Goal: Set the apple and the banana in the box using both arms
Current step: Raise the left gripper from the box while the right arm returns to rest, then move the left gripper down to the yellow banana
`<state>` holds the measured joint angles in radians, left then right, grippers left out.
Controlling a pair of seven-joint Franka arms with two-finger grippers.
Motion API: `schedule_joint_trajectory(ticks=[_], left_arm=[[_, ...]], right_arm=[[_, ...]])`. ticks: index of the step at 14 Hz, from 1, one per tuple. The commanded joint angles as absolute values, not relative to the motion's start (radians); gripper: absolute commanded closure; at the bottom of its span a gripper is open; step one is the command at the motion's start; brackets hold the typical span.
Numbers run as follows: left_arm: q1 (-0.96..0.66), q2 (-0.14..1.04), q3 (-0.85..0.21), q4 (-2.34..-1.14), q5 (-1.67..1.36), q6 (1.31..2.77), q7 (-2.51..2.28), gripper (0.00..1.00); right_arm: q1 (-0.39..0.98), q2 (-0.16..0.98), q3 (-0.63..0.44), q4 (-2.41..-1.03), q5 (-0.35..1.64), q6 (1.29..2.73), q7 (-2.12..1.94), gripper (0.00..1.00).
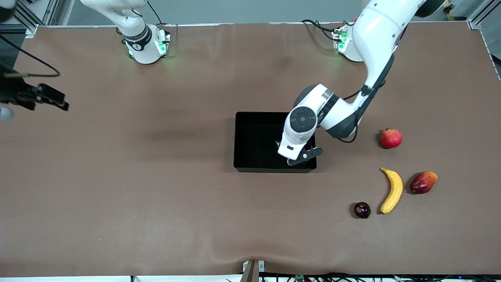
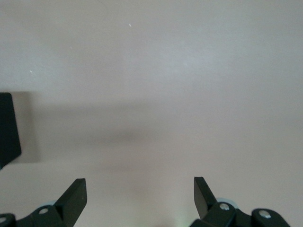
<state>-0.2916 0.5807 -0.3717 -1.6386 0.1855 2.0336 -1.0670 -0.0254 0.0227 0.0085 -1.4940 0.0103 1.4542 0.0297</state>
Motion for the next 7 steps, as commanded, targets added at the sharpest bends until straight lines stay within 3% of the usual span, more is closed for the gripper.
schedule_joint_trajectory(ticks=[1, 4, 7], left_arm=[[-0.273, 0.493, -0.37, -1.617, 0.196, 1.92, -1.08, 0.0], [-0.206, 0.433, -0.367, -1.565, 0.21, 1.829, -1.011, 0.0], [-0.07, 0.416, -0.365, -1.562, 0.213, 1.839, -0.791, 0.0]], right_arm=[[-0.014, -0.008, 0.005, -1.482, -0.029, 1.393, 0.028, 0.0], [-0.018, -0.043, 0.011, -1.493, -0.022, 1.368, 0.043, 0.0], [-0.028, -0.043, 0.008, -1.494, 0.03, 1.388, 0.051, 0.0]])
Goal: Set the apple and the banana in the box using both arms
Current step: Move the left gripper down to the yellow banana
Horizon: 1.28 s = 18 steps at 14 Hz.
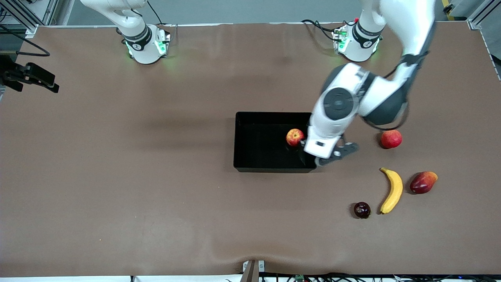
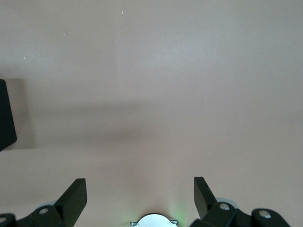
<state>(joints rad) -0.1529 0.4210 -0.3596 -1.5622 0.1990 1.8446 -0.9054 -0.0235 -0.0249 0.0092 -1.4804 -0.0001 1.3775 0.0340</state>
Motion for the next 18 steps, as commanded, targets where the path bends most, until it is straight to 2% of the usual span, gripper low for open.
schedule_joint_trajectory(ticks=[1, 8, 15, 18], left_arm=[[-0.027, 0.416, -0.365, -1.562, 0.212, 1.844, -0.711, 0.0], [0.234, 0.506, -0.364, -1.566, 0.213, 1.983, -0.18, 0.0], [0.385, 0.69, -0.364, -1.563, 0.212, 2.31, 0.314, 0.0], [0.394, 0.745, -0.362, -1.563, 0.21, 2.4, 0.373, 0.0]], right_arm=[[-0.035, -0.046, 0.008, -1.496, 0.044, 1.405, 0.048, 0.0], [-0.029, -0.037, 0.012, -1.491, 0.026, 1.376, 0.049, 0.0], [-0.037, -0.037, 0.011, -1.485, 0.021, 1.384, 0.051, 0.0], [-0.037, -0.037, 0.009, -1.485, 0.021, 1.384, 0.051, 0.0]])
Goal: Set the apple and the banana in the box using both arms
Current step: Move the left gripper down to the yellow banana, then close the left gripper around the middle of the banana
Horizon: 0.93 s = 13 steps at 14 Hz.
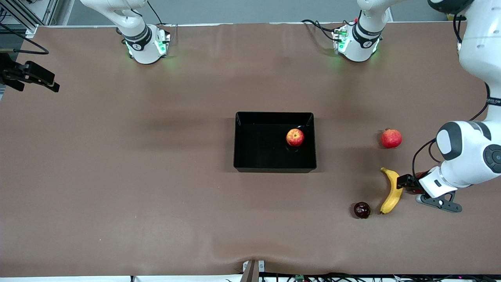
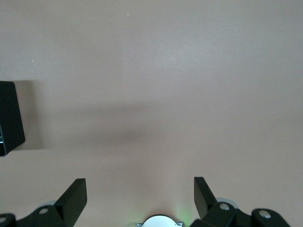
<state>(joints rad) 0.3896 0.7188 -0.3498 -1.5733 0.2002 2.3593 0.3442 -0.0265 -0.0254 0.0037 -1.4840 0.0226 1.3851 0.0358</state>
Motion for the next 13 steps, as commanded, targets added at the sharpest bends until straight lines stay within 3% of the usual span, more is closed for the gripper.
schedule_joint_trajectory(ticks=[1, 4, 7, 8, 13], left_arm=[[0.393, 0.758, -0.364, -1.563, 0.209, 2.404, 0.373, 0.0], [0.387, 0.794, -0.362, -1.562, 0.209, 2.411, 0.373, 0.0], [0.367, 0.814, -0.359, -1.563, 0.212, 2.451, 0.373, 0.13], [0.365, 0.816, -0.356, -1.565, 0.213, 2.453, 0.373, 0.22], [0.364, 0.799, -0.347, -1.565, 0.336, 2.45, 0.367, 0.96]], right_arm=[[-0.037, -0.037, 0.009, -1.485, 0.021, 1.384, 0.051, 0.0], [-0.038, -0.037, 0.009, -1.485, 0.021, 1.384, 0.049, 0.0], [-0.037, -0.037, 0.009, -1.485, 0.021, 1.384, 0.049, 0.0], [-0.037, -0.037, 0.009, -1.485, 0.02, 1.384, 0.049, 0.0], [-0.035, -0.037, 0.011, -1.483, -0.003, 1.387, 0.051, 0.0]])
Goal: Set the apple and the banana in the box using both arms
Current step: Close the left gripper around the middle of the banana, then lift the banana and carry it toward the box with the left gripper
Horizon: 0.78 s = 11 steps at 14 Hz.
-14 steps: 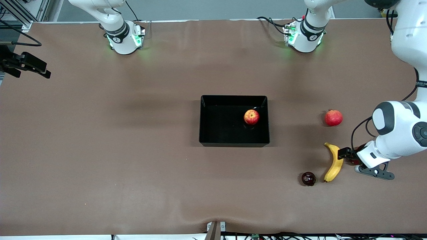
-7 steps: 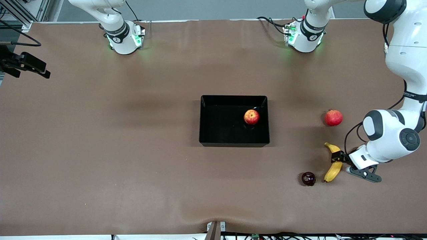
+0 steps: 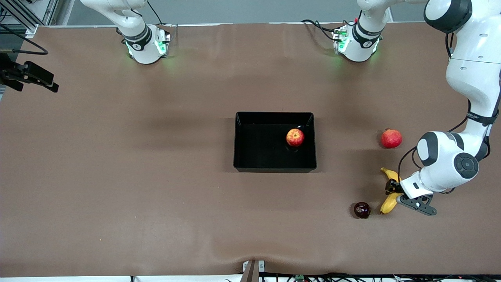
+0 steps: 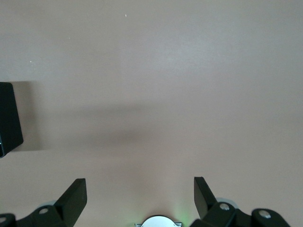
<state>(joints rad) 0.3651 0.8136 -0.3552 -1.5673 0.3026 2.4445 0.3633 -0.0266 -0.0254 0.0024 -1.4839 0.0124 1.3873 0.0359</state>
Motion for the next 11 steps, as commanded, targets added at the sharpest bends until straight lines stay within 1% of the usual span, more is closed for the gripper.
schedule_joint_trajectory(ticks=[1, 3, 7, 11], left_arm=[[0.365, 0.787, -0.347, -1.566, 0.336, 2.442, 0.368, 1.0], [0.368, 0.744, -0.348, -1.566, 0.336, 2.399, 0.37, 1.0], [0.362, 0.6, -0.367, -1.562, 0.322, 2.194, 0.364, 1.0], [0.36, 0.486, -0.438, -1.562, 0.318, 1.99, 0.25, 1.0]], right_arm=[[-0.034, -0.037, 0.011, -1.483, -0.002, 1.385, 0.051, 0.0], [-0.031, -0.035, 0.012, -1.483, -0.002, 1.385, 0.051, 0.0], [-0.031, -0.035, 0.012, -1.483, 0.0, 1.382, 0.051, 0.0], [-0.034, -0.035, 0.012, -1.482, -0.002, 1.382, 0.051, 0.0]])
